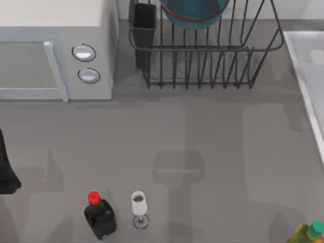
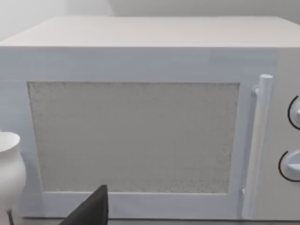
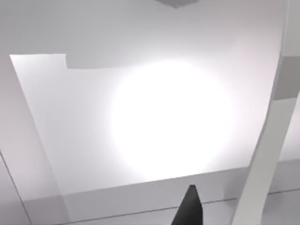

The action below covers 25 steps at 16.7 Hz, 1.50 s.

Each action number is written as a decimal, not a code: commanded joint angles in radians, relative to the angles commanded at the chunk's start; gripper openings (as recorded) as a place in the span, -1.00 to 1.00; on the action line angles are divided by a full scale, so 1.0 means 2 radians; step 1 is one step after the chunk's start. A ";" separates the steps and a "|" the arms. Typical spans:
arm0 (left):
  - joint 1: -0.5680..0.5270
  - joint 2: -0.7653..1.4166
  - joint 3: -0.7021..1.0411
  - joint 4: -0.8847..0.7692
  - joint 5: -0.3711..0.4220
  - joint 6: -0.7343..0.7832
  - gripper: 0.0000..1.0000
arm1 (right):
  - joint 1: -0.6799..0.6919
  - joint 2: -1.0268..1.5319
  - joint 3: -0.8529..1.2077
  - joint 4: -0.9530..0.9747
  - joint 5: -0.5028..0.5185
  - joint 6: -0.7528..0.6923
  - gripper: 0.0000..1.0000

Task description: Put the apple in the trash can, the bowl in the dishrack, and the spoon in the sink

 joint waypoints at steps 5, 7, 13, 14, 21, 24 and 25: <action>0.000 0.000 0.000 0.000 0.000 0.000 1.00 | 0.016 0.037 0.052 -0.013 0.001 0.022 -1.00; 0.000 0.000 0.000 0.000 0.000 0.000 1.00 | 0.016 0.037 0.052 -0.013 0.001 0.022 -1.00; 0.000 0.000 0.000 0.000 0.000 0.000 1.00 | 0.017 0.015 -0.009 0.034 0.001 0.021 -1.00; 0.000 0.000 0.000 0.000 0.000 0.000 1.00 | 0.017 0.008 -0.037 0.050 0.000 0.021 -1.00; 0.000 0.000 0.000 0.000 0.000 0.000 1.00 | 0.016 -0.032 -0.173 0.142 0.000 0.022 -1.00; 0.000 0.000 0.000 0.000 0.000 0.000 1.00 | 0.016 -0.032 -0.173 0.142 0.000 0.022 -1.00; 0.000 0.000 0.000 0.000 0.000 0.000 1.00 | 0.016 -0.032 -0.173 0.142 0.000 0.022 -0.85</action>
